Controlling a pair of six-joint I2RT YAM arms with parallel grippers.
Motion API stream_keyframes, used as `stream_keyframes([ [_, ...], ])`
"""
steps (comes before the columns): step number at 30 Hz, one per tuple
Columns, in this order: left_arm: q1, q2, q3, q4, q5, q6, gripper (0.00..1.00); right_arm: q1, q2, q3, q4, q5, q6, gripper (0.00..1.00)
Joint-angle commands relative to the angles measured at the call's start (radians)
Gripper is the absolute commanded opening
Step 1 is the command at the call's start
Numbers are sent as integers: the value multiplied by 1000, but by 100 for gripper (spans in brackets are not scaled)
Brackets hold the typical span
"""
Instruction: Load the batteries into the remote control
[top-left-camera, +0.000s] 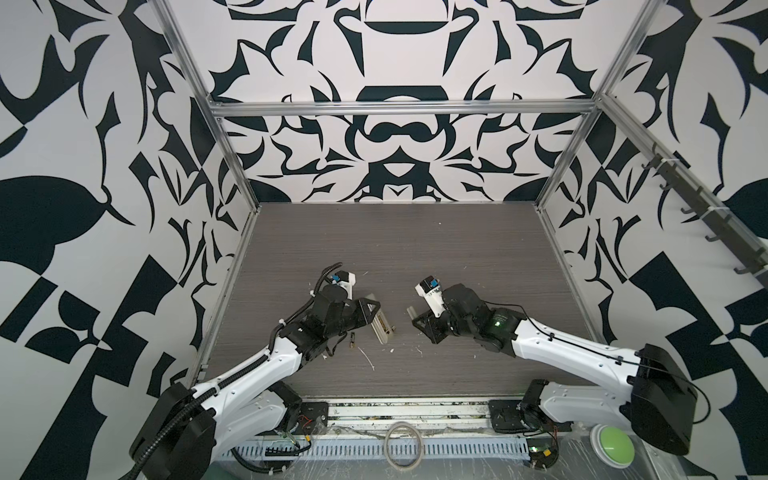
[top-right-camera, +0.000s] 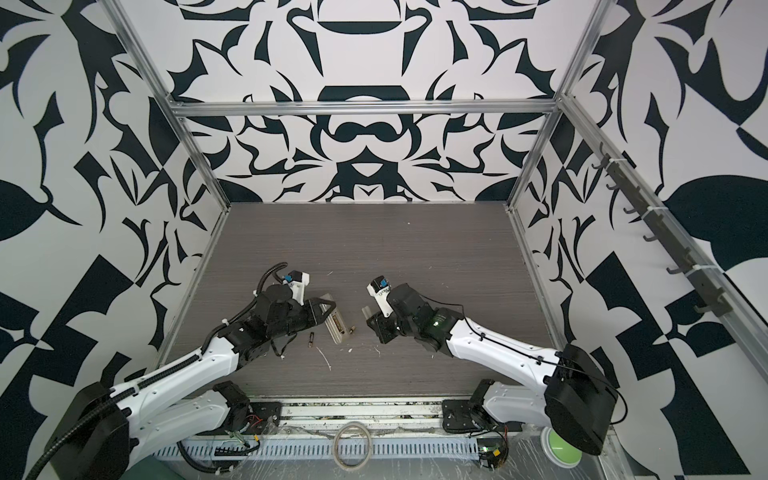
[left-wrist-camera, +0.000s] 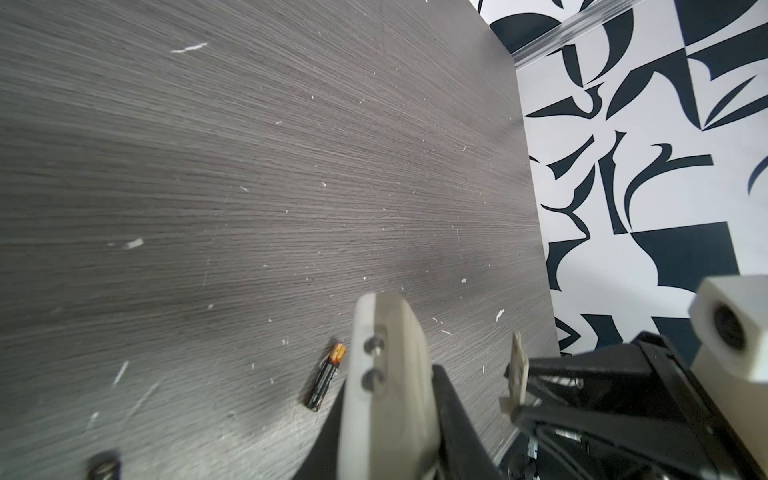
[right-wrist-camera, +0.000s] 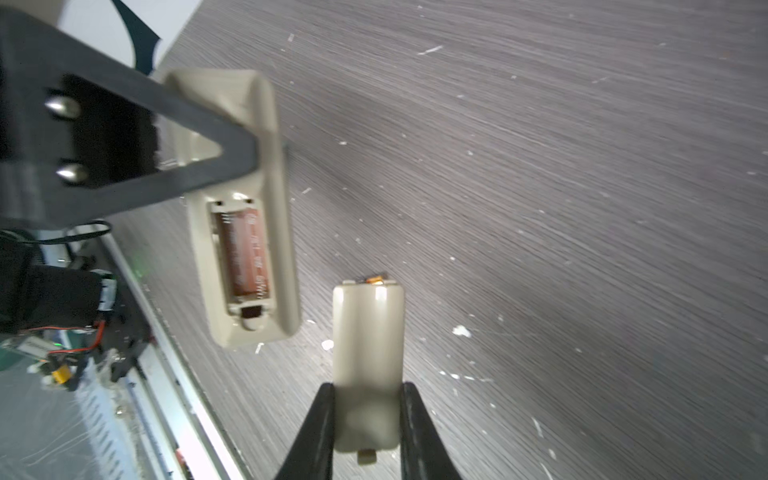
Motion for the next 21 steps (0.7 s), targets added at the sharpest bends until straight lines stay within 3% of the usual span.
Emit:
stream_keyframes([
  [1,26,-44,-35,56,66,32,0,0,15,60,-94,86,-27,17],
  [10,70,-122,-93,77,122,95,0,-2,121,104,-211,182,-4,17],
  [21,74,-113,-133,146,170,135,0,-2,224,146,-275,248,22,17],
])
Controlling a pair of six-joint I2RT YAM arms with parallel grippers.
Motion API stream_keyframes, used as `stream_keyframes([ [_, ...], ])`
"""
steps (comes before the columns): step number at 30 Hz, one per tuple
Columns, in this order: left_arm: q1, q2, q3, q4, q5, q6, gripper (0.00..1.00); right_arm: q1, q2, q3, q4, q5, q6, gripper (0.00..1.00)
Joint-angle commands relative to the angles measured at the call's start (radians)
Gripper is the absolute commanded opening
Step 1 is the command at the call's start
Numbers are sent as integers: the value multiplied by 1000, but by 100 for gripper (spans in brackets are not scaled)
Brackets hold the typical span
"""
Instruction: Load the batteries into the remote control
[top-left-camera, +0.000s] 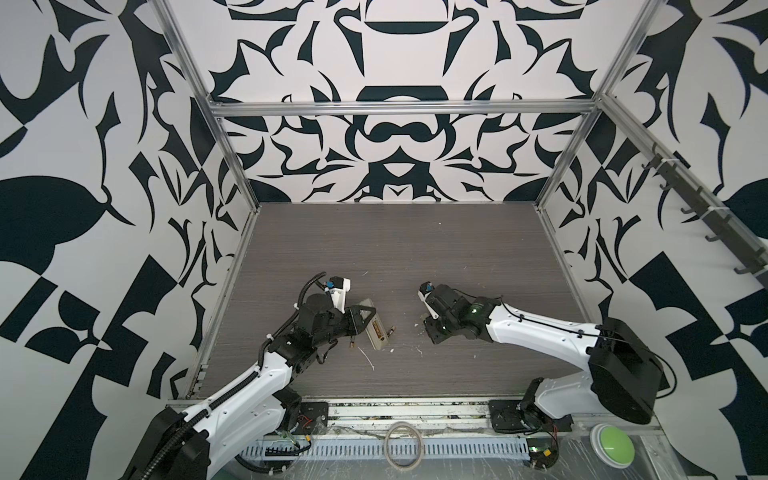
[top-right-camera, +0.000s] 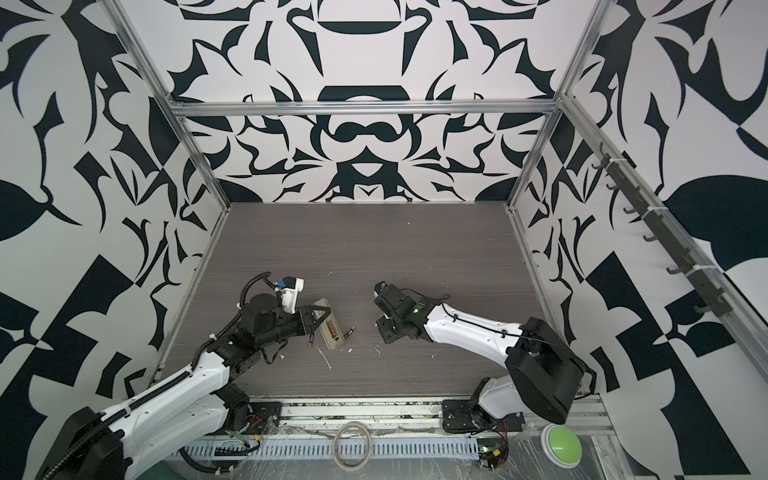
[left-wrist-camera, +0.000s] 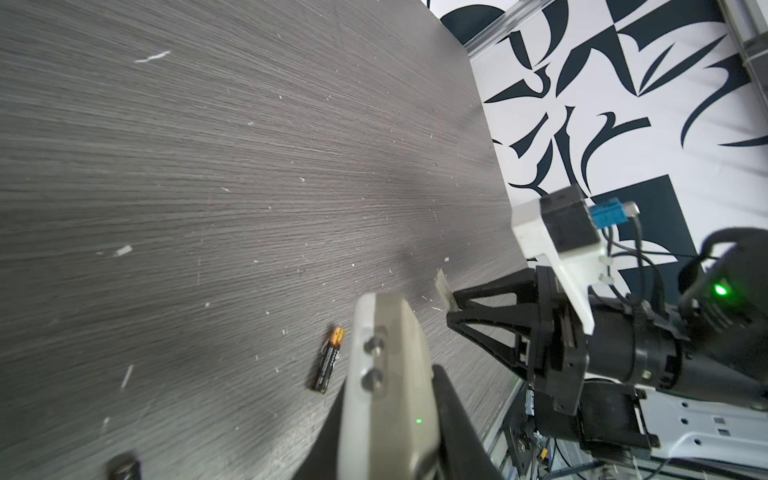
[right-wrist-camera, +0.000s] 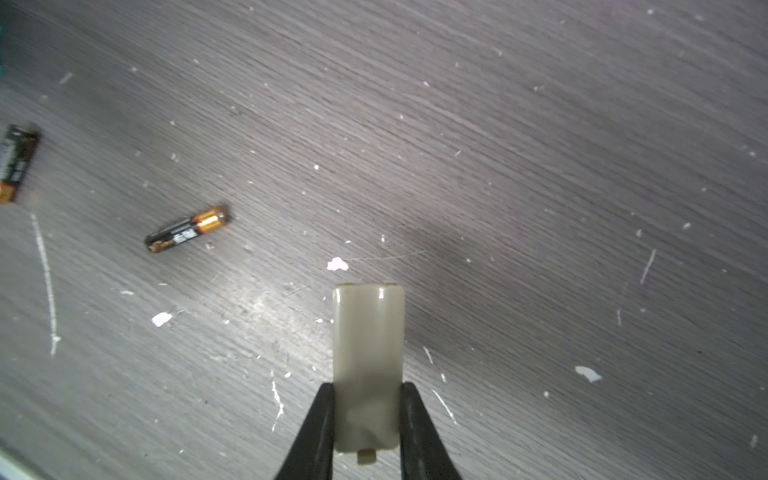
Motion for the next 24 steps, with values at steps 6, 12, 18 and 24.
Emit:
stream_keyframes([
  [6,5,-1,-21,74,40,39,0,-4,60,46,-42,64,17,16],
  [12,5,0,-40,99,47,30,0,-4,84,34,-31,64,31,16],
  [18,5,-12,-48,99,39,30,0,-3,103,27,-30,70,35,16],
  [24,5,-32,-58,98,39,23,0,-4,121,22,-25,80,35,17],
])
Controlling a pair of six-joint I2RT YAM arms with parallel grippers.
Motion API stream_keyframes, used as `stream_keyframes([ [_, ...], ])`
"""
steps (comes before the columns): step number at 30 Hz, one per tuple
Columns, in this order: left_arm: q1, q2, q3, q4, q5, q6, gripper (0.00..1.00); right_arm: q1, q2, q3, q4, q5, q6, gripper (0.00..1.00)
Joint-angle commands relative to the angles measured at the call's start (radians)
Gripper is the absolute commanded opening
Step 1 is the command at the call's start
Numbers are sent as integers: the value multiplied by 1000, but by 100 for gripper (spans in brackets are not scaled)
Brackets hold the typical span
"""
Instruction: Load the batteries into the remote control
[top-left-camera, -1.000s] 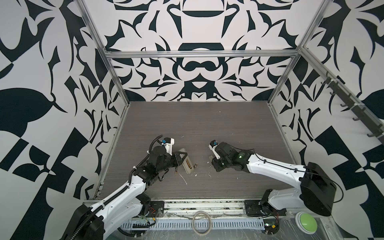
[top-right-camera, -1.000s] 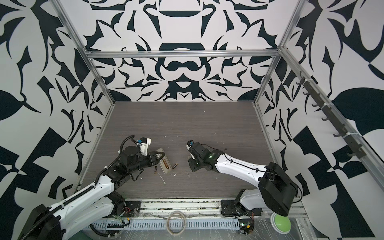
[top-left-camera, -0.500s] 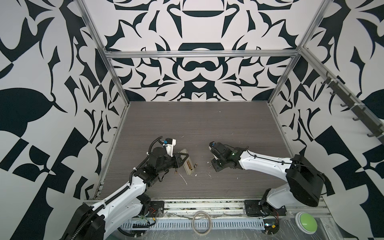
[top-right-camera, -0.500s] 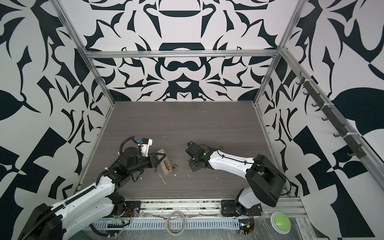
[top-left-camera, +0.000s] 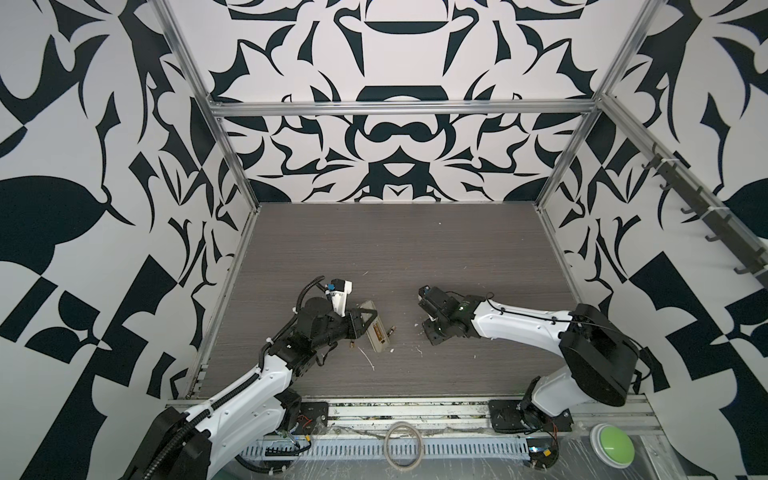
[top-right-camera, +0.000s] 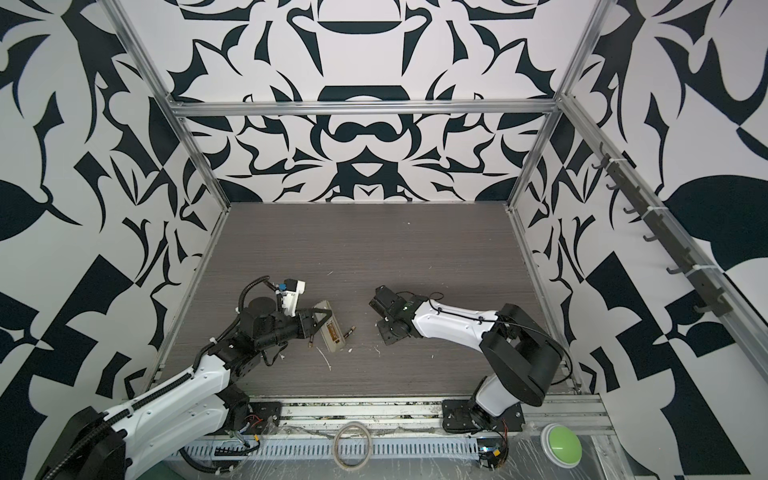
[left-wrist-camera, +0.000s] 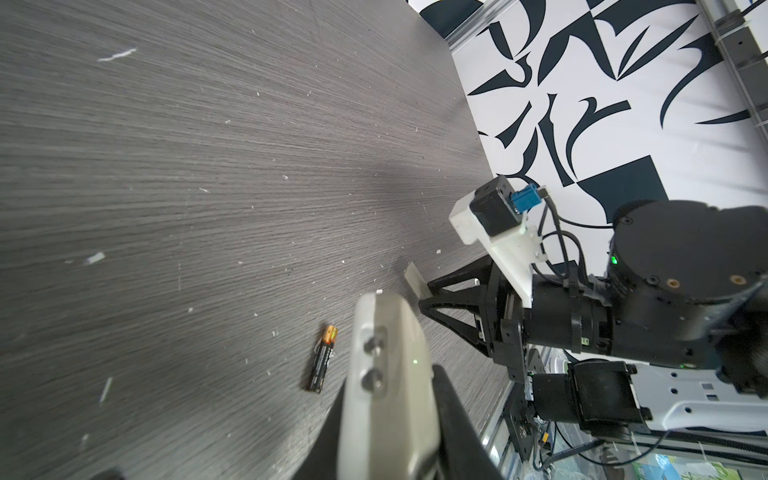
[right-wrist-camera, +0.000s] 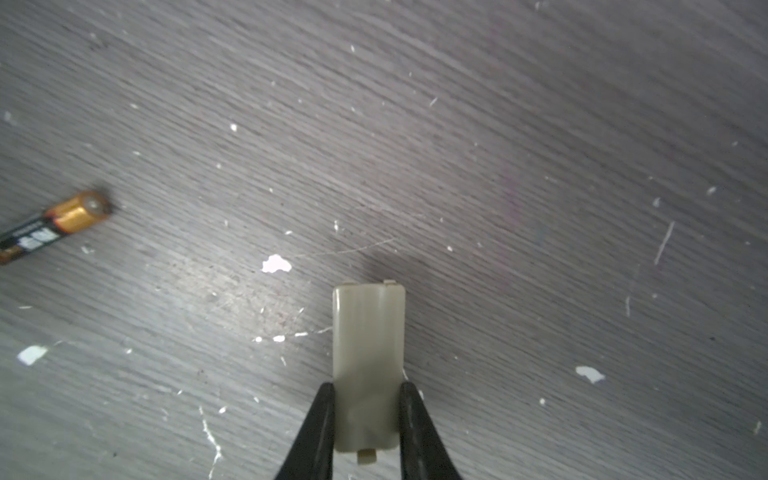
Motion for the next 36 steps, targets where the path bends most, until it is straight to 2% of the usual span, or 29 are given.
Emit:
stream_keyframes([
  [1,4,-28,-11,28,7,-1,0,-3,-1,2,-3,25,15,17],
  [17,4,-57,-13,15,-5,-7,0,-4,23,-14,15,22,32,27],
  [20,4,-57,-15,14,-6,-7,0,-3,11,-16,13,24,36,30],
  [26,4,-69,-23,8,-14,-10,0,-3,-13,-12,-1,24,39,45],
  [31,4,-84,-29,2,-22,-11,0,-3,-39,9,-31,29,43,50],
  [36,4,-95,-33,-9,-27,-10,0,-1,-58,41,-49,18,47,50],
])
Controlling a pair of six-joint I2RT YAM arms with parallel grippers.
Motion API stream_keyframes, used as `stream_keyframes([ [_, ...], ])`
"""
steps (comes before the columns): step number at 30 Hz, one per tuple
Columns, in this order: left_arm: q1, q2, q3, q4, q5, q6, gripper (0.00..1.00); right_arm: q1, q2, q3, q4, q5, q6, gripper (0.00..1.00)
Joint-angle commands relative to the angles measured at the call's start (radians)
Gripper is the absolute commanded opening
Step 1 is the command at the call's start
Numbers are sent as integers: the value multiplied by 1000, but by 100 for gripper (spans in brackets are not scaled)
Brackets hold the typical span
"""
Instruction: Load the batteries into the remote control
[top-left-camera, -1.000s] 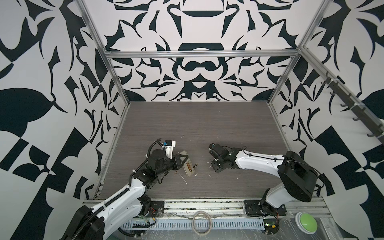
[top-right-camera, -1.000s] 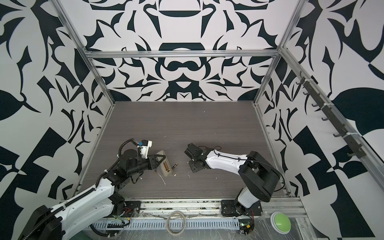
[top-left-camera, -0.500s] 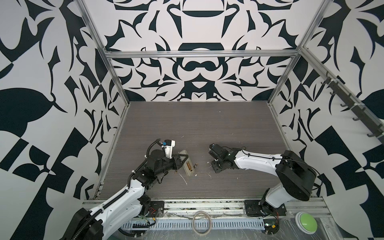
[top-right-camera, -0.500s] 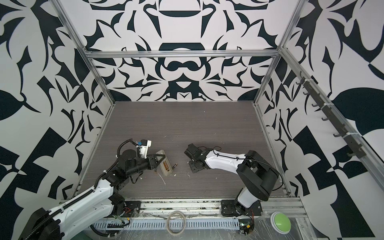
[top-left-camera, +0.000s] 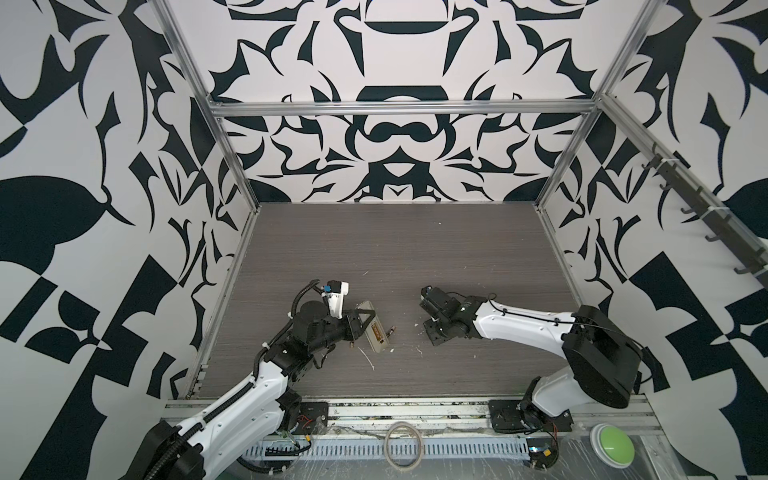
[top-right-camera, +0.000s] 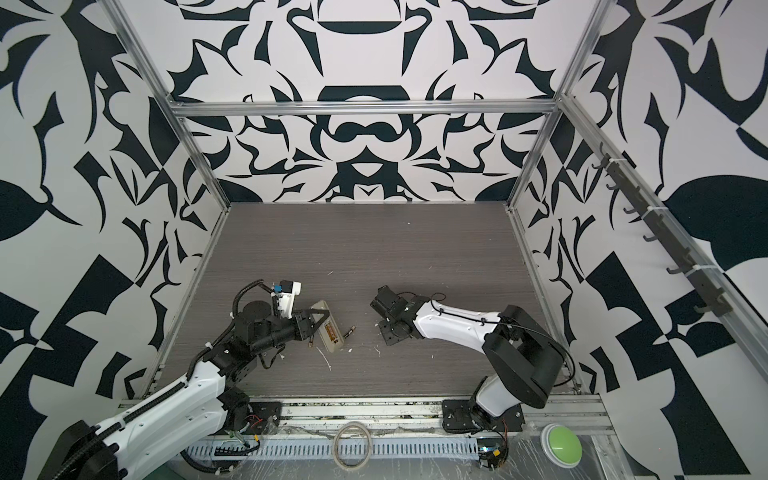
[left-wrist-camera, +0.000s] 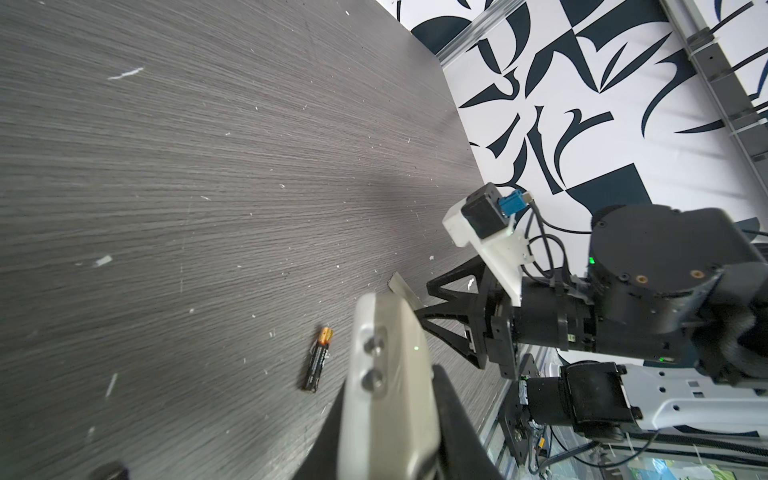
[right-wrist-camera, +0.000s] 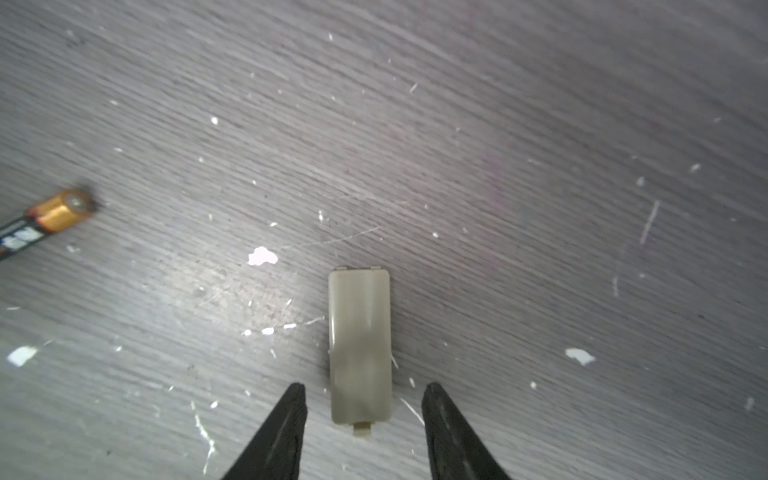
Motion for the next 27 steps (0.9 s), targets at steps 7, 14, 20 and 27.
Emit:
stream_keyframes([
  [7,6,-42,-24,-41,-49,26,0,43,-30,86,4,-22,48,50],
  [14,5,-78,-47,-71,-71,35,0,104,67,163,61,-40,78,48],
  [20,6,-123,-60,-102,-79,49,0,146,164,229,101,-48,109,47],
  [27,5,-157,-76,-125,-87,56,0,154,239,294,55,10,205,49],
])
